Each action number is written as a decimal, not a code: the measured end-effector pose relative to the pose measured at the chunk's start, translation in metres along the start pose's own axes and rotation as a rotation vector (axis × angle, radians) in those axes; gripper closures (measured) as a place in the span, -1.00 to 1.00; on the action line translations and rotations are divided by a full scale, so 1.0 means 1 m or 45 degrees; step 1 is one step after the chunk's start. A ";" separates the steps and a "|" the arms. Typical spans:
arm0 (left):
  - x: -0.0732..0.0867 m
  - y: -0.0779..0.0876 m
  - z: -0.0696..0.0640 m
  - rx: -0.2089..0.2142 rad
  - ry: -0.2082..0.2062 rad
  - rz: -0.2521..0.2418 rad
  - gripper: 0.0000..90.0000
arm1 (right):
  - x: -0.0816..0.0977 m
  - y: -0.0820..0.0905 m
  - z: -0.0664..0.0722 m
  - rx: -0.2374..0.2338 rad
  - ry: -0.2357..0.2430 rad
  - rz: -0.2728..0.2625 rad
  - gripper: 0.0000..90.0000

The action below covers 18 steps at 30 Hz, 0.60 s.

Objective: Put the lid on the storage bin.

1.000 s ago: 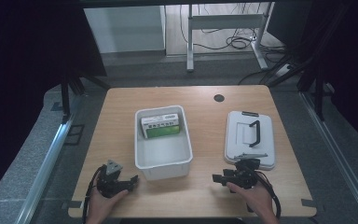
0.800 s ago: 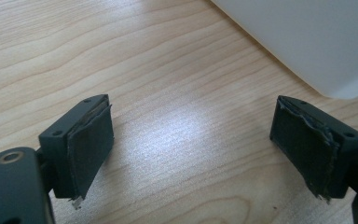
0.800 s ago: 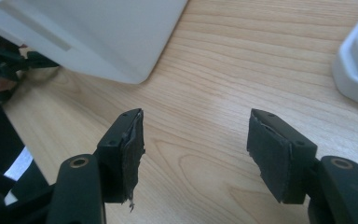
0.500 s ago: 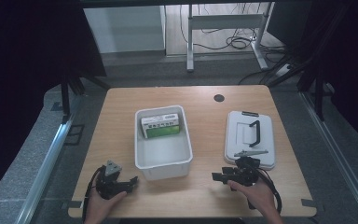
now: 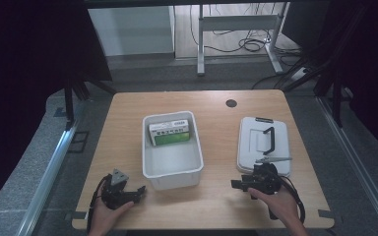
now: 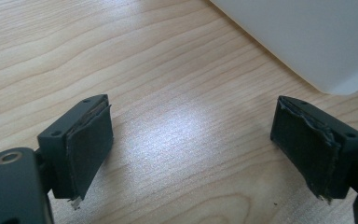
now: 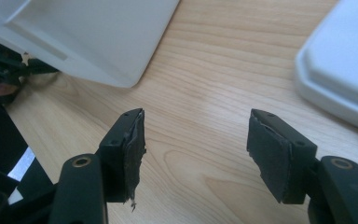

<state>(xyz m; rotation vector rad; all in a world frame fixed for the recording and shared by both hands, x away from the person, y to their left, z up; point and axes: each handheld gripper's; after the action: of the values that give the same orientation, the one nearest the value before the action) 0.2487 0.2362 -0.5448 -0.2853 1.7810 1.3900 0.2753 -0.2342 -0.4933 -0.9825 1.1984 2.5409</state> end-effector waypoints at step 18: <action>0.000 0.000 0.000 0.000 -0.001 0.000 -0.72 | -0.023 0.038 -0.012 0.082 -0.062 -0.077 -0.18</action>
<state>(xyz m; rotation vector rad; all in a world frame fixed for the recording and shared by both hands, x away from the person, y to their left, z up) 0.2489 0.2361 -0.5448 -0.2845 1.7808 1.3899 0.2838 -0.2656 -0.4604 -0.9224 1.2100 2.4495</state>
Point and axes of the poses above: each handheld gripper's, and its own axes: y roughly backward along the jaws, x roughly out of its underside, z roughly to its left, and after that the axes turned 3 degrees about -z, right-handed
